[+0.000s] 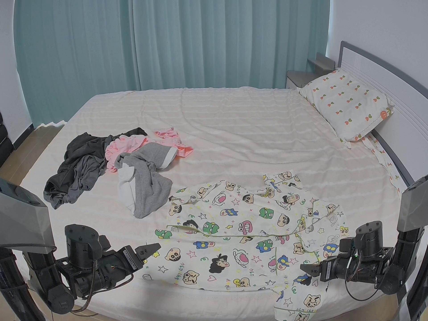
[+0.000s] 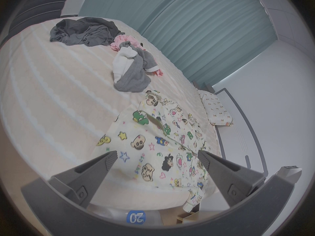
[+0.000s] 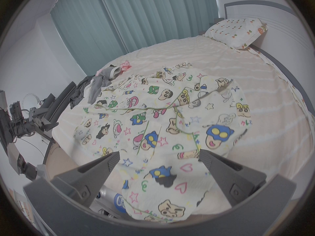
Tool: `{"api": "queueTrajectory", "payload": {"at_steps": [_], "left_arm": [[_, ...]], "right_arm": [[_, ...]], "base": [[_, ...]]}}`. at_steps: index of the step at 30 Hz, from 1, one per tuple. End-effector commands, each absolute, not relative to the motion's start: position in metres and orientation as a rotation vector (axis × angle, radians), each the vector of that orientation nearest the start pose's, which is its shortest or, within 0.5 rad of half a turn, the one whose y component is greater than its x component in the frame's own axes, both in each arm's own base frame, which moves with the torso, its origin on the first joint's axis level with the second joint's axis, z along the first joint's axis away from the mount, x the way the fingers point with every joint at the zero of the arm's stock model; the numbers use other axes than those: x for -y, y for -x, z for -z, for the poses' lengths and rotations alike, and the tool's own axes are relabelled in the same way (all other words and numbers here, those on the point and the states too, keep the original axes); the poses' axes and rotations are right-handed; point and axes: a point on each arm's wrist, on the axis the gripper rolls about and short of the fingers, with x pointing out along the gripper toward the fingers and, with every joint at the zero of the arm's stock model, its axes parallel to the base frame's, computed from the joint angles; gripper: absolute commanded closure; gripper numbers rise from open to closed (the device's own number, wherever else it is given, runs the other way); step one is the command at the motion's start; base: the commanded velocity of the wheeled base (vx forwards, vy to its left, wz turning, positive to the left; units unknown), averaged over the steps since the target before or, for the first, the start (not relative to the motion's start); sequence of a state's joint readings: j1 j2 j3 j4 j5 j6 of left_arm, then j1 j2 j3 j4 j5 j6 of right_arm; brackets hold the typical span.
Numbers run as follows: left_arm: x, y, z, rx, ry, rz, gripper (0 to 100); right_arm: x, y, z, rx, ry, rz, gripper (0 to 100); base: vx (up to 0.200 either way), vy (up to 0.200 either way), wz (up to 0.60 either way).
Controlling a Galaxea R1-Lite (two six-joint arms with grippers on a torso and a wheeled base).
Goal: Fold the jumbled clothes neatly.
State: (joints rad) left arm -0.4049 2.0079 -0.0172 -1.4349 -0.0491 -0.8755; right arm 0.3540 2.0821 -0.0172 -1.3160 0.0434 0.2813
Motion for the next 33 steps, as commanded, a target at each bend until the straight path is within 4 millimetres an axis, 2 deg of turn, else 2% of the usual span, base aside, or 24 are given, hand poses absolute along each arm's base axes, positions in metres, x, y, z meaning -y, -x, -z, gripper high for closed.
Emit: {"api": "queueTrajectory", "payload": {"at_steps": [1,16,23,28,33], "left_arm": [[0.083,-0.191,-0.023,-0.732,0.731,0.156,0],[0.083,-0.191,-0.019,-0.745,0.724,0.138,0],[0.083,-0.191,-0.018,-0.746,0.723,0.137,0],[0.083,-0.191,-0.018,-0.749,0.739,0.133,0],[0.083,-0.191,-0.018,-0.752,0.739,0.13,0]], "right_arm": [[-0.071,-0.188,-0.001,-0.806,-0.142,-0.27,0],[-0.072,-0.184,0.002,-0.848,-0.121,-0.274,0],[-0.071,-0.184,0.014,-0.91,-0.115,-0.259,0],[-0.066,-0.189,0.032,-0.96,-0.108,-0.241,0],[-0.063,-0.196,0.04,-0.919,-0.138,-0.229,0]], "base": [[0.0,0.0,0.0],[0.0,0.0,0.0],[0.0,0.0,0.0],[-0.2,0.0,0.0],[-0.16,0.0,0.0]]}}
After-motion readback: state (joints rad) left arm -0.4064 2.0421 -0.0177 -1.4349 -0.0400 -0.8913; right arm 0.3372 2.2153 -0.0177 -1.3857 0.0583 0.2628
